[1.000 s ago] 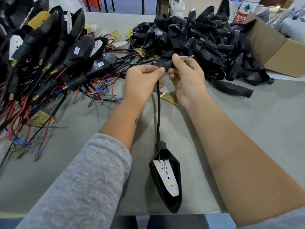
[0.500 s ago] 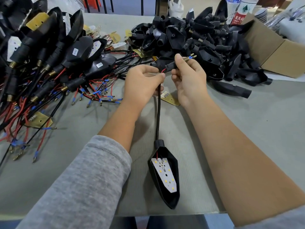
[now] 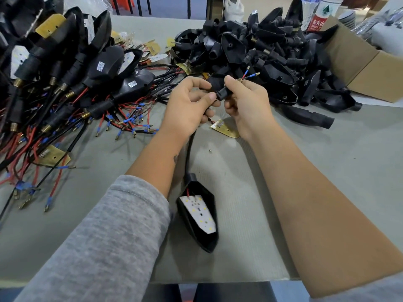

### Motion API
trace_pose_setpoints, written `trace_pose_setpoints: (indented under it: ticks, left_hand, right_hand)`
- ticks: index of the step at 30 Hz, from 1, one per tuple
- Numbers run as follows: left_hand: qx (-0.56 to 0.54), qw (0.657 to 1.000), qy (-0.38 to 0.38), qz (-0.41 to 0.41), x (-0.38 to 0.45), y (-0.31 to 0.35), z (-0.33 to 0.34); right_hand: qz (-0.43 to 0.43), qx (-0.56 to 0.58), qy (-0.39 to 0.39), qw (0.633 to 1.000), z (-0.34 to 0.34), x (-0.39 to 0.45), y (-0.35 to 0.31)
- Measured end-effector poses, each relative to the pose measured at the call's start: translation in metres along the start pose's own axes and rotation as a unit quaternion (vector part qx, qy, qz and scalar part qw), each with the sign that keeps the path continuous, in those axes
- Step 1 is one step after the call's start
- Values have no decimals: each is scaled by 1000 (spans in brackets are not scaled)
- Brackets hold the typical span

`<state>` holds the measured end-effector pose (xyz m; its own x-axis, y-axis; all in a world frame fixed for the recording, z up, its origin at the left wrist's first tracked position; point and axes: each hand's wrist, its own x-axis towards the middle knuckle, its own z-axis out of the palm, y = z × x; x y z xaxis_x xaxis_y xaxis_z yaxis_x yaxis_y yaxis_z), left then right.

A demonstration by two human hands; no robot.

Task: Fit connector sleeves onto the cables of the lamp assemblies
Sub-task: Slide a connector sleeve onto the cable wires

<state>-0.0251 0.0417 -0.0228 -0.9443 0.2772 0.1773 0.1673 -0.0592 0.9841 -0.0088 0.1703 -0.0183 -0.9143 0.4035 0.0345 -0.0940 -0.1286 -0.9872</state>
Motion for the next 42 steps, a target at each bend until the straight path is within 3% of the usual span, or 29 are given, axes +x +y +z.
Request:
trace_pose_setpoints:
  ticks: [5, 12, 18, 23, 29, 35, 42]
  left_hand:
    - [-4, 998, 31, -48, 1, 1, 2]
    - [54, 994, 63, -68, 3, 3, 8]
    - [5, 993, 60, -96, 5, 4, 6]
    - [15, 996, -23, -83, 3, 4, 3]
    - [4, 981, -147, -128, -1, 11, -2]
    - [-10, 963, -209, -168, -5, 17, -10]
    - [-51, 957, -212, -190, -4, 15, -13]
  right_hand:
    - [-17, -36, -11, 999, 2, -1, 0]
    - [-44, -73, -84, 993, 8, -10, -3]
    - [-50, -106, -107, 987, 11, -10, -1]
    - [-32, -70, -43, 996, 9, -8, -3]
    - [-21, 96, 22, 995, -10, -1, -11]
    - [-27, 321, 141, 936, -35, 11, -23]
    - [-110, 230, 173, 951, -24, 11, -20]
